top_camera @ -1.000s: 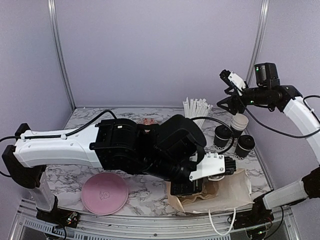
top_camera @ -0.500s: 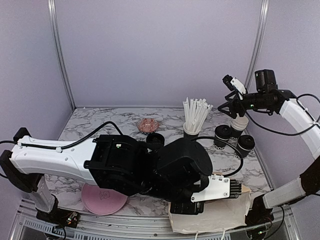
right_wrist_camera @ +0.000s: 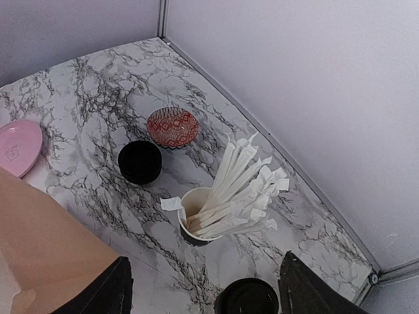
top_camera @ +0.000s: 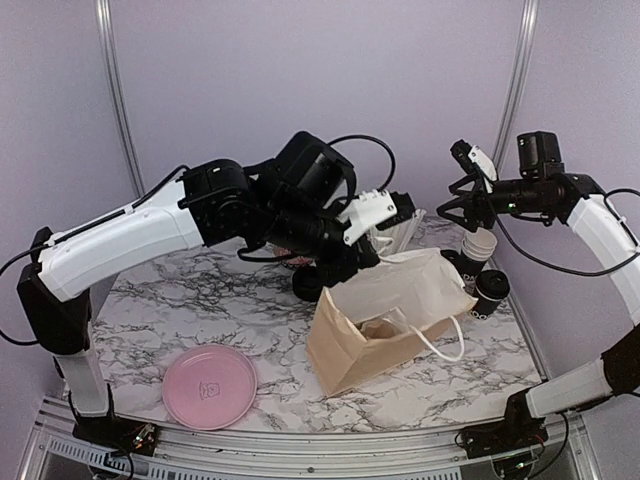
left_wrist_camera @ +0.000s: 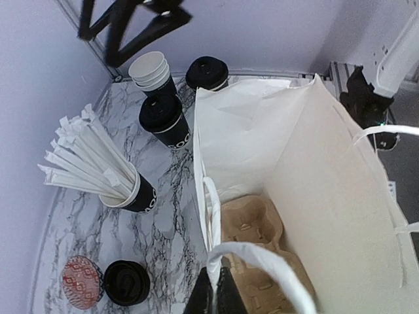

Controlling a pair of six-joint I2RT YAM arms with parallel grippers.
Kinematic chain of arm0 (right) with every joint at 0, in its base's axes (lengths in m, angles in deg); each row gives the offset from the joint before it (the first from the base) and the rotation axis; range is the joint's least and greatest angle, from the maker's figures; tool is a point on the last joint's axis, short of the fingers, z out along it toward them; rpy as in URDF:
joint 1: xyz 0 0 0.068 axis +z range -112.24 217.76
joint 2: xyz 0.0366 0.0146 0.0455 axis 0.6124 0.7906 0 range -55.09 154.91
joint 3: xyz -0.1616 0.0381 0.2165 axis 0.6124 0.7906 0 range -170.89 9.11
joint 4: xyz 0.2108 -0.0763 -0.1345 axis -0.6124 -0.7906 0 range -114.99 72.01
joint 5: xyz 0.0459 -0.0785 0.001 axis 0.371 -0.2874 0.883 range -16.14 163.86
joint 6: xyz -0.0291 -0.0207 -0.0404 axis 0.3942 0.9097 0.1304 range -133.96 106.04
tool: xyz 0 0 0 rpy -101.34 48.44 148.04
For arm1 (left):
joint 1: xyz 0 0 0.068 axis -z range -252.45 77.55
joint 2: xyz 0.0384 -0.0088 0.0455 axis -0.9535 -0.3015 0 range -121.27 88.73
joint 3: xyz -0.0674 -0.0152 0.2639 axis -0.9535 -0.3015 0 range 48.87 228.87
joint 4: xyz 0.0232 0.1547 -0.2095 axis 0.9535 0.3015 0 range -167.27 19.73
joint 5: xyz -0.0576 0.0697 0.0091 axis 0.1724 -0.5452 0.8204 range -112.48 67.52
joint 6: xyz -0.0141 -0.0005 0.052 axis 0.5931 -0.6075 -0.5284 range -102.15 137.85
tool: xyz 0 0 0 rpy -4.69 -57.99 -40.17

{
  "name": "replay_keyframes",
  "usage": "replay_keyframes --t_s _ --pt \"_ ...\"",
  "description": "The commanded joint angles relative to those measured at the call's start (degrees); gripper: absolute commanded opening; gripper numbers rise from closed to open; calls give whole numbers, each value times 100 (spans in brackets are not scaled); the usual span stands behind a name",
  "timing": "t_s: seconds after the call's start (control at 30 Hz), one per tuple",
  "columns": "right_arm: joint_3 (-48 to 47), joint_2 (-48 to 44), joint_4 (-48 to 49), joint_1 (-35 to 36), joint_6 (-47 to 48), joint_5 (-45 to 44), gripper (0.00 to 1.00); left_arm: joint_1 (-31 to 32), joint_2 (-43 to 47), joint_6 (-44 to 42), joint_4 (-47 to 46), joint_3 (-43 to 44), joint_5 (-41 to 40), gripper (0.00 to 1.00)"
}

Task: Pack the takeout coffee

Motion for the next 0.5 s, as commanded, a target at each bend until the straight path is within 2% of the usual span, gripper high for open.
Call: replay_keyframes --t_s 0.0,0.07,0.13,0.2,0.3,0.37,0.47 --pt "-52 -140 -140 -14 65 191 74 -1312 -159 812 503 448 2298 0" --pt "53 -135 -108 -13 79 188 74 -1726 -530 1010 731 570 2816 4" --pt "40 -144 -219 -14 155 326 74 -1932 -775 1105 894 646 2728 32" --pt "-64 -185 -551 -16 465 751 74 -1961 -754 1063 882 495 2370 52" --pt "-333 -210 -1523 -1 1342 1774 74 -1958 -585 1079 780 334 2105 63" --pt "-515 -182 -2057 79 1982 2349 75 -1957 -469 1111 685 232 1926 65" --pt "-703 -106 -2293 543 2225 2312 76 -1961 -306 1096 545 35 1764 66"
